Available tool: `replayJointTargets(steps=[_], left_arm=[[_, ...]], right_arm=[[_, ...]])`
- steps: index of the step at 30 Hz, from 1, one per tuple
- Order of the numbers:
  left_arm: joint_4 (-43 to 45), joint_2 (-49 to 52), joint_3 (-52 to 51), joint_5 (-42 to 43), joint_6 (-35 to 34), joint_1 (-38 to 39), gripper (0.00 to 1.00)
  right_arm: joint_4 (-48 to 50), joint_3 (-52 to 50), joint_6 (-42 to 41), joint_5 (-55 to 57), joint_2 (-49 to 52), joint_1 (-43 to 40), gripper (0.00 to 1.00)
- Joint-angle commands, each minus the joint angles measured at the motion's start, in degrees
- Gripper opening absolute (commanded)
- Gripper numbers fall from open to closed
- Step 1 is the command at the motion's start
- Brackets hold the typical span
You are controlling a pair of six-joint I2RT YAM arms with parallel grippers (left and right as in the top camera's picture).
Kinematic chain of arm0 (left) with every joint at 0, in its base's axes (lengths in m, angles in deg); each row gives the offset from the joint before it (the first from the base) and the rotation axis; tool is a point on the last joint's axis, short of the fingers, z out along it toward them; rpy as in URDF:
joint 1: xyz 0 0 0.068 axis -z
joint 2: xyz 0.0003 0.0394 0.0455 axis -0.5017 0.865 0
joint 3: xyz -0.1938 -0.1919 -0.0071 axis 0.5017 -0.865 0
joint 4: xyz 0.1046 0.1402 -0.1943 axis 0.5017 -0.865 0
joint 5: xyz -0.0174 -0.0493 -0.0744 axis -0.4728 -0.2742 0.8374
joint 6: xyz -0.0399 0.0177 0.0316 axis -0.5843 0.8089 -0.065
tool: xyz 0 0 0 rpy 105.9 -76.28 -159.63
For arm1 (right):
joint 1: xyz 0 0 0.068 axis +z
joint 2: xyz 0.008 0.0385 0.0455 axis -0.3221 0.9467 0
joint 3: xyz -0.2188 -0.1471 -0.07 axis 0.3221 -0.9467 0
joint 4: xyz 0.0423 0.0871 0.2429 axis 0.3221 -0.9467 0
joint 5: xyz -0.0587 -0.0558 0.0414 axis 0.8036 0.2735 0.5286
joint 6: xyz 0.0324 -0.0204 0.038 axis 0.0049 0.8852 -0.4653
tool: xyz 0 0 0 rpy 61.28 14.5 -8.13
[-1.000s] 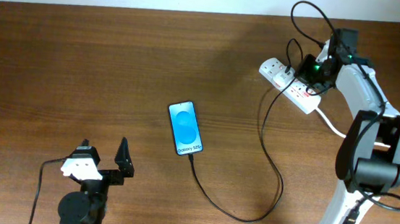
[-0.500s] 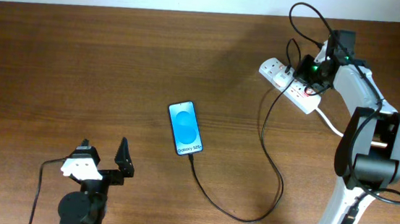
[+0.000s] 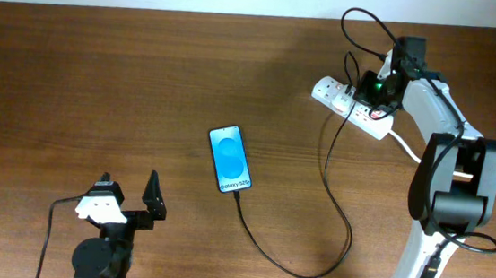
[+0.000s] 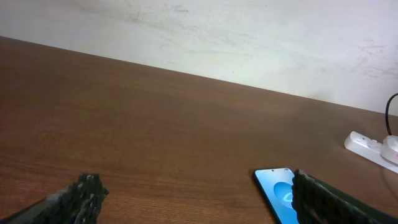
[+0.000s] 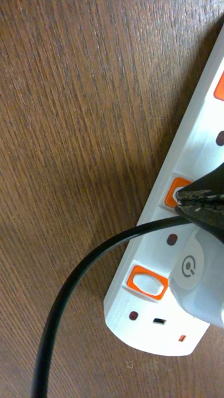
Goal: Plug charger to phone and switch on socket
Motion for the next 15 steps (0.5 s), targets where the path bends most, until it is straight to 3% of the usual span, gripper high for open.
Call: replayJointTargets(steps=[1,15], left_arm=[[0.2,-0.3,-0.4,0.0,-0.3,-0.3,0.99],[0.2,-0.3,-0.4,0.0,-0.3,-0.3,0.99]], right_arm=[[-2.0,-0.5,2.4,-0.1,1.0,1.2,0.04],[-2.2,-0.3,4.2,2.8,1.0,1.2,0.04]])
